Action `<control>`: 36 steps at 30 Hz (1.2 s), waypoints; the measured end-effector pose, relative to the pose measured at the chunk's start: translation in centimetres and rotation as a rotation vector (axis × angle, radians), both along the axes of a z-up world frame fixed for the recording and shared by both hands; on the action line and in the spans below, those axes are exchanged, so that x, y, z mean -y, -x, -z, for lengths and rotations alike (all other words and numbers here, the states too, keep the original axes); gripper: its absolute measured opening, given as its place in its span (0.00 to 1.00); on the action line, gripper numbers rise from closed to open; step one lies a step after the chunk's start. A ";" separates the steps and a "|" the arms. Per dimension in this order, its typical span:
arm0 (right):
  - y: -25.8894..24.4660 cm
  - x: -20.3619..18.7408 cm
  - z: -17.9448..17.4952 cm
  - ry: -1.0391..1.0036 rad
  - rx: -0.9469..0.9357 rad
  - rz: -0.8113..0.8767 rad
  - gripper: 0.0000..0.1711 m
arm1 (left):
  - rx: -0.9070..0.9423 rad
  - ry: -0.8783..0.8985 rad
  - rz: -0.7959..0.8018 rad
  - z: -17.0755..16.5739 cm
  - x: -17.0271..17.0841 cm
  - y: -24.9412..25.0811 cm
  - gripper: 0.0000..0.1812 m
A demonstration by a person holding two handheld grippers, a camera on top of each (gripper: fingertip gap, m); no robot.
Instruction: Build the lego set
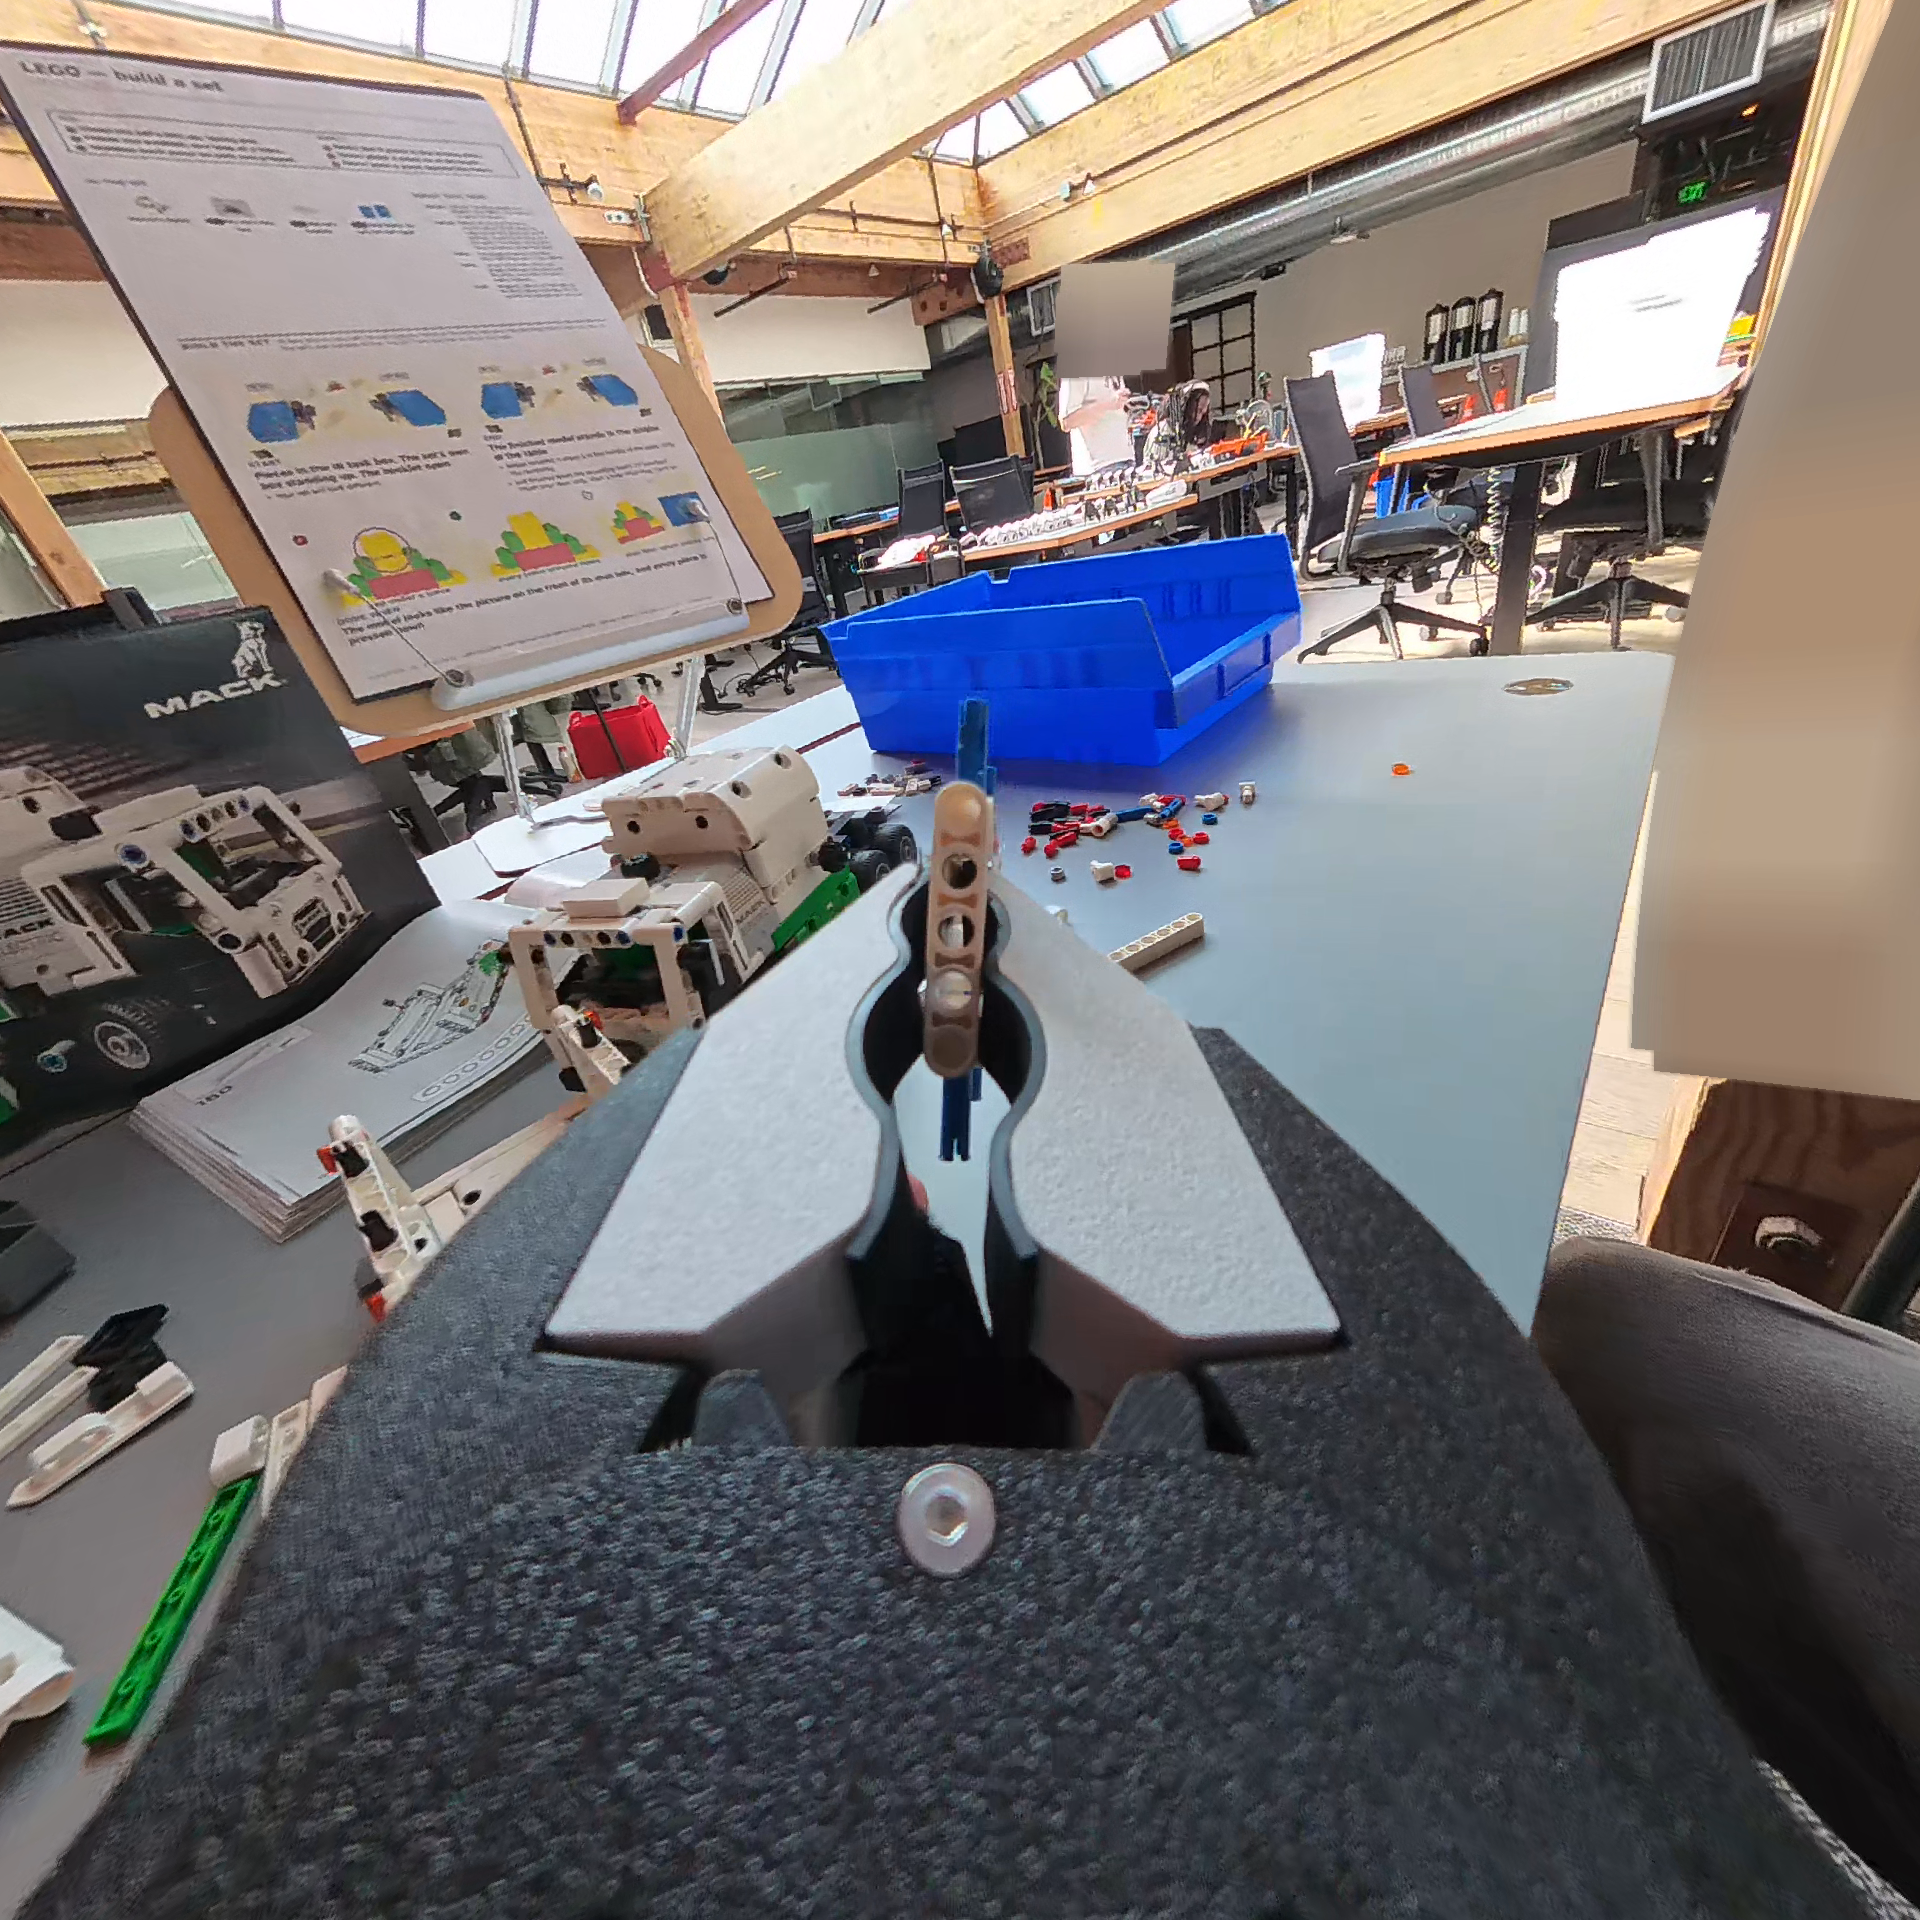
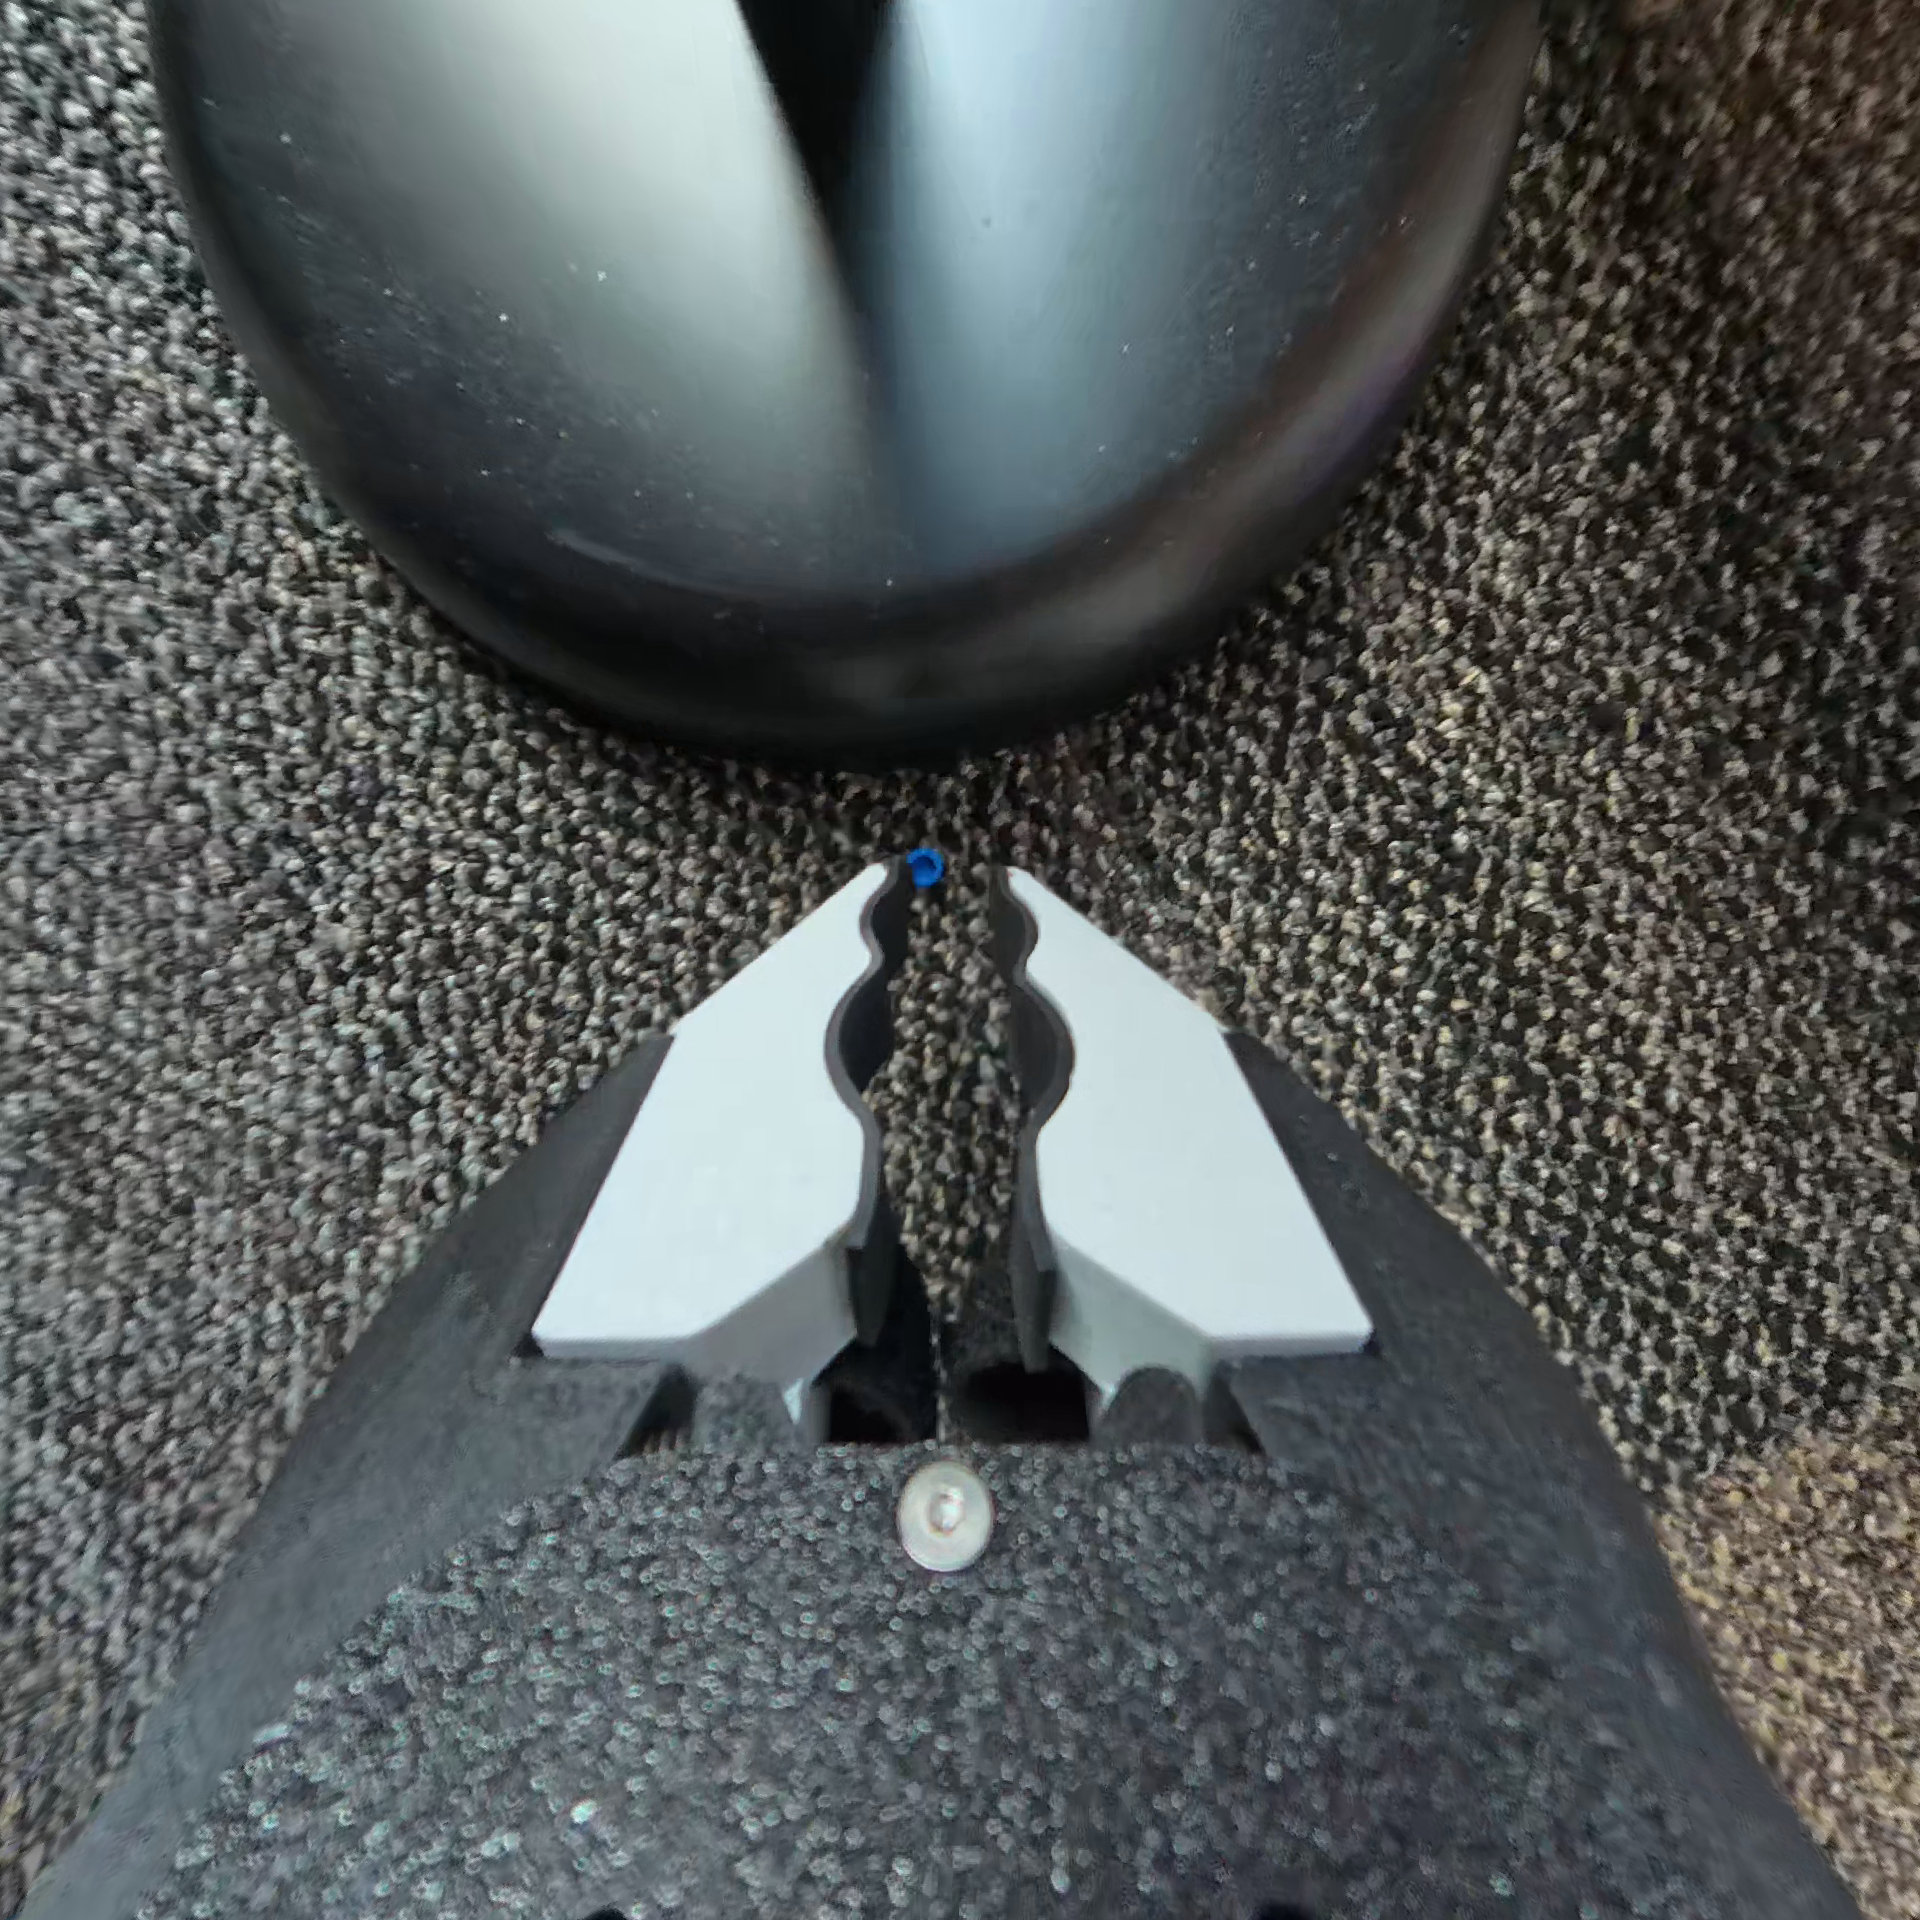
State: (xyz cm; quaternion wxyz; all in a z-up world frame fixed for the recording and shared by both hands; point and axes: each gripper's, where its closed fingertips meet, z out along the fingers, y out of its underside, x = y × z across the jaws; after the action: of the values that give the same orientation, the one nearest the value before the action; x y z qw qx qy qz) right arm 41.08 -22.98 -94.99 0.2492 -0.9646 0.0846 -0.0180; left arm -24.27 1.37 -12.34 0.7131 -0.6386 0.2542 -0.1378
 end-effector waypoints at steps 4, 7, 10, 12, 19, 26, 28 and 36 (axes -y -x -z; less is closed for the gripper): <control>0.8 -1.0 1.2 0.032 -0.026 -0.038 0.08 | 0.035 0.025 0.008 -0.1 -0.3 0.3 0.00; 0.7 -0.6 1.9 0.048 0.020 -0.048 0.07 | 0.054 0.034 0.014 -0.1 -0.4 0.4 0.00; 0.7 -0.6 1.9 0.044 0.007 -0.020 0.07 | 0.048 0.027 0.010 -0.1 -0.3 0.4 0.00; 0.7 -0.5 1.9 0.033 0.006 -0.019 0.07 | 0.034 0.023 0.009 -0.1 -0.3 0.2 0.00; 0.7 -0.5 1.9 0.056 0.003 -0.061 0.04 | 0.023 0.020 0.013 0.0 -0.2 0.0 0.00; 5.4 -2.2 -4.0 -0.062 0.002 -0.233 0.03 | 0.010 0.007 0.015 0.0 0.0 -0.1 0.00; 9.6 -4.7 -10.7 -0.207 -0.016 -0.350 0.04 | -0.003 -0.002 0.019 0.0 0.1 -0.3 0.00; 26.6 -18.4 -58.2 -0.941 -0.059 -0.779 0.04 | -0.031 -0.031 0.047 -0.1 0.6 -0.9 0.00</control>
State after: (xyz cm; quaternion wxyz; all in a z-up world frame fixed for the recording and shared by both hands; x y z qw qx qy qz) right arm 14.46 -4.59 -36.77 0.6343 -0.7113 -0.2683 0.1406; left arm -23.38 0.74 -12.29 0.7155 -0.6235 0.2821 -0.1407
